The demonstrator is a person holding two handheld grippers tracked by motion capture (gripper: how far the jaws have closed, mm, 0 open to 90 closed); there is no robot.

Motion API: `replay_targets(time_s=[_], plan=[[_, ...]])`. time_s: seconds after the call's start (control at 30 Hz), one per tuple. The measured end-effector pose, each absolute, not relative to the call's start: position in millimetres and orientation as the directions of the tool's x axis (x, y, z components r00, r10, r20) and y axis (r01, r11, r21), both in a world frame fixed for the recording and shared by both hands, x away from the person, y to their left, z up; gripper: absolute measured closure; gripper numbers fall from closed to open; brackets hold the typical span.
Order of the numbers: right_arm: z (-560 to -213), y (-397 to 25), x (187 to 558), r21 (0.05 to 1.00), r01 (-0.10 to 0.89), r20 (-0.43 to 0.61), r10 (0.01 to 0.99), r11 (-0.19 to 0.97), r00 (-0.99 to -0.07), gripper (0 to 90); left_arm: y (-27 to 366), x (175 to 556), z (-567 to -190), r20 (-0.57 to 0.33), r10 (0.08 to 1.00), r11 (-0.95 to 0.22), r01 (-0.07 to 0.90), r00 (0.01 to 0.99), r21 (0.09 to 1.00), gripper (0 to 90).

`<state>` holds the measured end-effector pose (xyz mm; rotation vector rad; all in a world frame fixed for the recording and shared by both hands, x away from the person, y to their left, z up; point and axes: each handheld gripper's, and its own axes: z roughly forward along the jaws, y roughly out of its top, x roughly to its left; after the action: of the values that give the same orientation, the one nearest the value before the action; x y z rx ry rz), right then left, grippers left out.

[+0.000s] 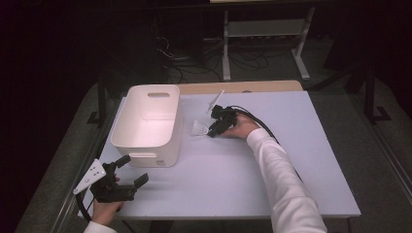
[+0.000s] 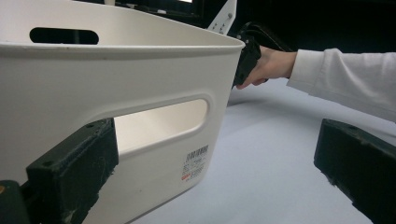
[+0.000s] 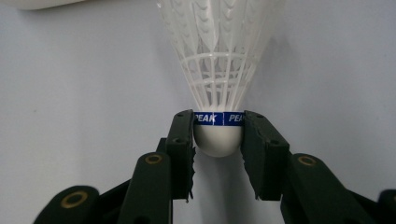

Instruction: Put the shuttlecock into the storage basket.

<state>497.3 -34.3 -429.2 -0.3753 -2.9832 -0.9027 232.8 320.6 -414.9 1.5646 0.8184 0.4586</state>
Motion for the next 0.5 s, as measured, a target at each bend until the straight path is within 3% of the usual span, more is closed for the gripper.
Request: replay_targets(time_s=[0.5], plan=[[-409.5,-32.3,485.2,0.561,0.225,0.069,0.226,0.797,-0.972,63.5,321.4,233.0,-414.7,-0.164,0.729,-0.002,0.241,0.665,0.971,0.0]])
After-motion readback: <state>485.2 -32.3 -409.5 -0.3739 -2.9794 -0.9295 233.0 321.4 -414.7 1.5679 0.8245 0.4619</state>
